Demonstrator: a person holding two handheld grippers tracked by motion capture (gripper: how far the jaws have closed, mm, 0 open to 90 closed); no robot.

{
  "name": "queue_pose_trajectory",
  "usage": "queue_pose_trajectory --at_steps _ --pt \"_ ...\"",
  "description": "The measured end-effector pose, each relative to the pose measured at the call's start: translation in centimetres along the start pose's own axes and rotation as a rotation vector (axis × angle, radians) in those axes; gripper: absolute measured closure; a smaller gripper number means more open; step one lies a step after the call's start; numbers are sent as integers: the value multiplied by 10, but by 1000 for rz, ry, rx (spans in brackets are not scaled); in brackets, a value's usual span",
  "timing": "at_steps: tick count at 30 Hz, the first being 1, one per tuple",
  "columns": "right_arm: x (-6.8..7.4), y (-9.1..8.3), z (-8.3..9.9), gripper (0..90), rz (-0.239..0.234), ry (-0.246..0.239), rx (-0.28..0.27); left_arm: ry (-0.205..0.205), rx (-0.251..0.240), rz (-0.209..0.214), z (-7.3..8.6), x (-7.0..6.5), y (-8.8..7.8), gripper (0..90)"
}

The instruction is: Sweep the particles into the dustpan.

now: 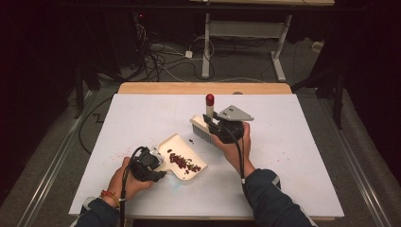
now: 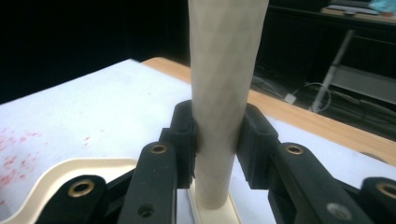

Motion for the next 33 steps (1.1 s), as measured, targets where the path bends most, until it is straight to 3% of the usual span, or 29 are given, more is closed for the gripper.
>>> queue_pose_trajectory --at_steps 13,15,16,17,20,23,25,29,33 --pt "24 -5 4 699 -63 -52 12 -35 -5 36 2 3 -3 635" --pt "31 -11 6 700 -112 -49 12 -37 -5 35 2 3 -3 635" --pt "31 -11 6 700 -112 -49 12 -37 -3 33 2 3 -3 635" --pt "38 -16 8 700 -152 -55 21 -37 -2 31 1 3 -3 635" --pt "46 -22 9 701 -172 -66 21 -35 -1 27 1 3 -3 634" --pt "56 -36 5 702 -227 -72 -5 -36 -2 20 1 3 -3 633" --pt "58 -42 3 702 -209 -94 -20 -33 -2 14 2 2 -3 634" --pt "56 -48 1 701 -205 -92 -29 -27 -6 9 3 3 -2 633" --pt "43 -55 -1 701 -182 -79 -41 -26 -8 -4 3 1 -3 634"
Point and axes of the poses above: each handheld gripper's, and its own axes: y roughly forward along the jaws, z roughly out of its underside, x roughly to its left, the point moved 6 cm from there along y, roughly forward along the jaws, and after that the axes turned 15 degrees about x, right-handed, at the moved point
